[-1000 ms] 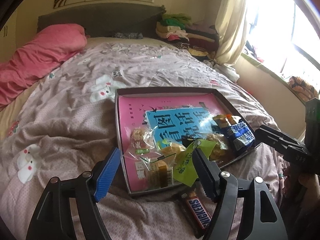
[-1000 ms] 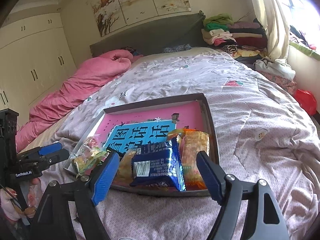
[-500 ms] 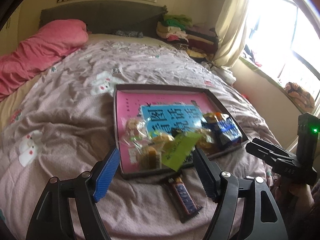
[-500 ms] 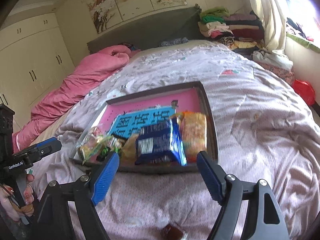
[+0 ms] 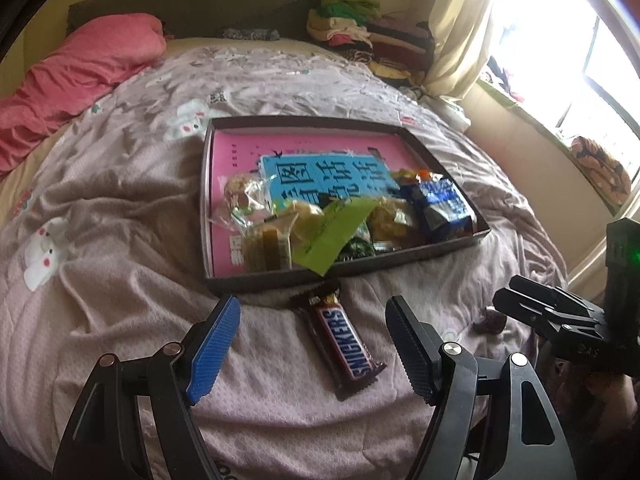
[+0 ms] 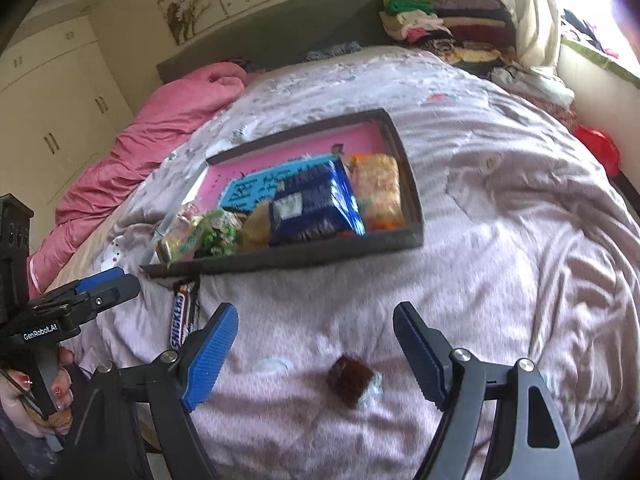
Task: Organize snacks
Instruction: 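Withdraw left gripper to Snickers bar while right moves to brown-wrapped chocolate, then close left gripper on Snickers bar while right closes on brown chocolate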
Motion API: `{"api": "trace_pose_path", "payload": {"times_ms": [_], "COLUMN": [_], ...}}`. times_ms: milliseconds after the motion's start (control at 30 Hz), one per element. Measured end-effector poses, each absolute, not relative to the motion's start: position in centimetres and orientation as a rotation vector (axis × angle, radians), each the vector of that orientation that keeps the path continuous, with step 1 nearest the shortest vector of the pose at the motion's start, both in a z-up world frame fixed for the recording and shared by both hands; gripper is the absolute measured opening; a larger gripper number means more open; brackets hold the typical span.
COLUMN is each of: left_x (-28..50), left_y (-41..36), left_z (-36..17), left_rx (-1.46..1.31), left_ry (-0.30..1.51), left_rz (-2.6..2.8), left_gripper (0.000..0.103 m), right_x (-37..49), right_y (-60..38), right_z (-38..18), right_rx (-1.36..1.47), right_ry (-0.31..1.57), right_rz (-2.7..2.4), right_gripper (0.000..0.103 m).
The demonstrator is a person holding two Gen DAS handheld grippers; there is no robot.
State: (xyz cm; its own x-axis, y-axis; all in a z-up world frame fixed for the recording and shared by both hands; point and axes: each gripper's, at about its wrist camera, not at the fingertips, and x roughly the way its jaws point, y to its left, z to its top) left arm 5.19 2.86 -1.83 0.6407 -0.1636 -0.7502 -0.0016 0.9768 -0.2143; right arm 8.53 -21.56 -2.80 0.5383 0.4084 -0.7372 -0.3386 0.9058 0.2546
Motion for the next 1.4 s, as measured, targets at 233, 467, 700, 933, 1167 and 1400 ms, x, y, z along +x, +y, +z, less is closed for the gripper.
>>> {"api": "trace_pose_path", "payload": {"times_ms": [233,467,700,933,1167,1400], "left_x": [5.3,5.6,6.0,6.4,6.7,6.9], "left_y": [1.8,1.0,0.3,0.4,0.3,-0.7], "left_z": [-3.1,-4.3,-5.3,-6.0,-6.5,-6.7], "left_rx": [-0.194,-0.192,-0.180,-0.199,-0.197,-0.150], "left_ry": [0.914,0.958,0.984,0.988,1.001,1.010], "left_rz": [-0.108,-0.134,-0.150,-0.153,-0.155,-0.169], "left_gripper": [0.077,0.077,0.077,0.077,0.052,0.039], "right_x": [7.4,7.1,8.0,8.4,8.9,8.7], "right_y": [-21.4,-21.3,-21.8,-21.6,-21.5,-21.1], "right_z": [-4.0,-4.8,-5.9,-6.5,-6.8,-5.6], "right_rx": [0.056,0.027,0.043,0.028,0.017,0.046], "right_ry": [0.981,1.010,1.058,1.064,1.075,1.009], "right_rz": [0.420,0.386,0.350,0.349,0.348,0.424], "right_gripper": [0.069,0.063,0.057,0.047,0.036,0.036]}}
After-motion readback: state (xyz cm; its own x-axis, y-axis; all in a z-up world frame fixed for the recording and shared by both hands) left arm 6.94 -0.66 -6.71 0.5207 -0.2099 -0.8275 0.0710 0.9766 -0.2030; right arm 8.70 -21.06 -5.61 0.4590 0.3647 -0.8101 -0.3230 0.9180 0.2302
